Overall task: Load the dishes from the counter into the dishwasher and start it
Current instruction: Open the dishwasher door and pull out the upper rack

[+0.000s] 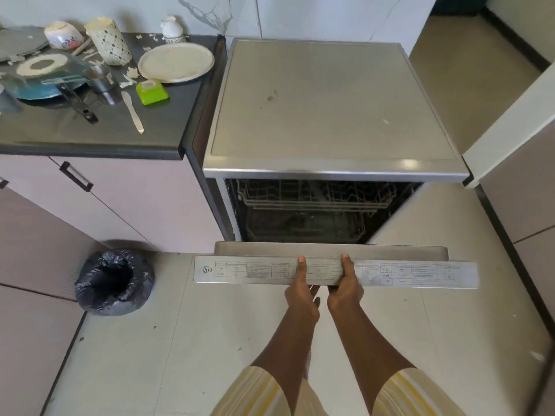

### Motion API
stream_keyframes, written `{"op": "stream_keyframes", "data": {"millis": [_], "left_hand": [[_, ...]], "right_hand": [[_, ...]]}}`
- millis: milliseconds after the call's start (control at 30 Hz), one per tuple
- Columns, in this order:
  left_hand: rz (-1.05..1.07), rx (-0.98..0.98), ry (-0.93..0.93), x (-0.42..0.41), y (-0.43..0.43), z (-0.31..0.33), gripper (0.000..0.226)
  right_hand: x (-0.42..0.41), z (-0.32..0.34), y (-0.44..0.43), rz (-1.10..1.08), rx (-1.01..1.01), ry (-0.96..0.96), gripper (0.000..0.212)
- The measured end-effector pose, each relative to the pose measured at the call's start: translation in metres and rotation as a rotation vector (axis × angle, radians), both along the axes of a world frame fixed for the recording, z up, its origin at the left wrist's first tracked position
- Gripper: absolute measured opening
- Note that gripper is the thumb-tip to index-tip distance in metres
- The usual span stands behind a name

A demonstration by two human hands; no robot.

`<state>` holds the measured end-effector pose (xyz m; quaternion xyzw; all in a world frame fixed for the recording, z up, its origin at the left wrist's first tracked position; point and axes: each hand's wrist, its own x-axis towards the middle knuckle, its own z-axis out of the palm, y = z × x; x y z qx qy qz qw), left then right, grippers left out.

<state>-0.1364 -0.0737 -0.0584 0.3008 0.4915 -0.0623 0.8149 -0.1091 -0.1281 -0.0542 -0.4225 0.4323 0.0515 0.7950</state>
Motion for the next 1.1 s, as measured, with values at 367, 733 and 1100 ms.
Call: {"op": "stream_keyframes", "data": {"millis": [367,733,1100], "left_hand": [[-1.271,1.52,0.177,-0.09,0.027,-0.04,0.09],[-1.629,1.486,0.011,-0.16,0.04,-0.09,0.079],[-1.718,1.521,0.089,-0.235,0.016,-0.199,0.06]], "right_hand": [[-0.093,-0.044,-0.039,0.616,-1.055,0.331,0.09],[-0.128,-0.078,-0.049,1.951,-1.851,0.025,0.035],[-0.19,-0.183,-0.065,2.06,-1.694,0.07,0.032]]}}
